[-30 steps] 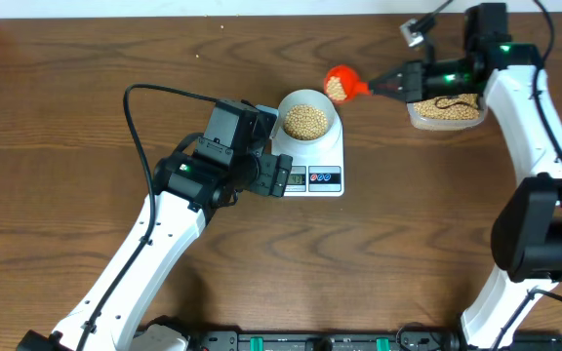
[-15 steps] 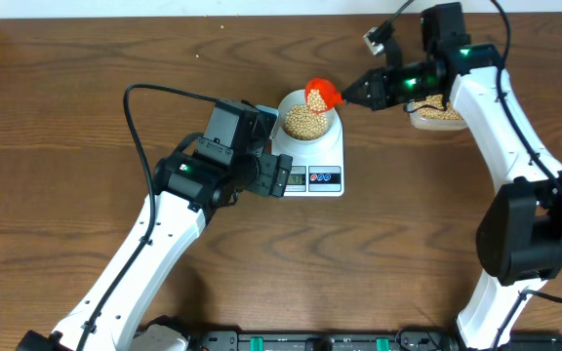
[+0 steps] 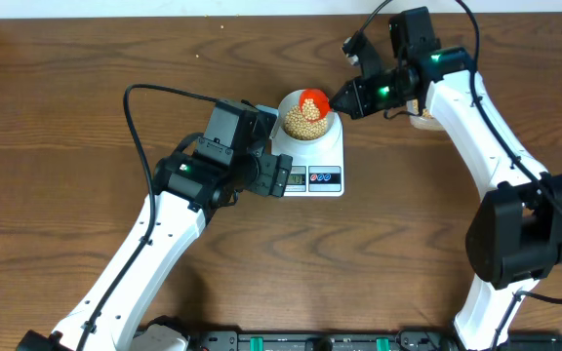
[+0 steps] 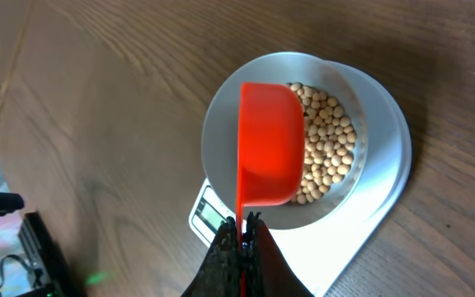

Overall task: Scoop item into bowl and weigh 50g on scale
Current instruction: 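Tilt the scoop with the right gripper to pour a few chickpeas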

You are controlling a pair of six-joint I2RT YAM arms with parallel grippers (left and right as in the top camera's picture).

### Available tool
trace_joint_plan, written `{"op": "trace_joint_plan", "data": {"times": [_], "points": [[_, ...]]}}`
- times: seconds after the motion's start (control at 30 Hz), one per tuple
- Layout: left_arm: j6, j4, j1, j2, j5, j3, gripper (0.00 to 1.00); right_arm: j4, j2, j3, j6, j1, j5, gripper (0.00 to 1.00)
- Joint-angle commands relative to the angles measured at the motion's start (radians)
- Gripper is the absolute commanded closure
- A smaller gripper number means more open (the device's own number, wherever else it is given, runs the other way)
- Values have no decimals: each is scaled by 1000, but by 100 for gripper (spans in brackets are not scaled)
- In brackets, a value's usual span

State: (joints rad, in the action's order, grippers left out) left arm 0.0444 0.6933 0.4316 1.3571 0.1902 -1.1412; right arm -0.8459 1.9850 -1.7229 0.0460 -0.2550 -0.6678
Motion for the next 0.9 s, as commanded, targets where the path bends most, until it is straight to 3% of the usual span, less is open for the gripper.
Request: {"op": "trace_joint_plan", "data": {"times": [0.0, 0.37, 0.87], "points": [[-10, 2, -5, -20, 8, 6, 12, 5, -11, -8, -8, -17, 60, 99], [-10, 2, -5, -20, 8, 6, 12, 8, -69, -10, 19, -65, 189, 99], [-10, 2, -5, -20, 8, 6, 12, 6, -71, -10, 83, -103, 210, 99]]}}
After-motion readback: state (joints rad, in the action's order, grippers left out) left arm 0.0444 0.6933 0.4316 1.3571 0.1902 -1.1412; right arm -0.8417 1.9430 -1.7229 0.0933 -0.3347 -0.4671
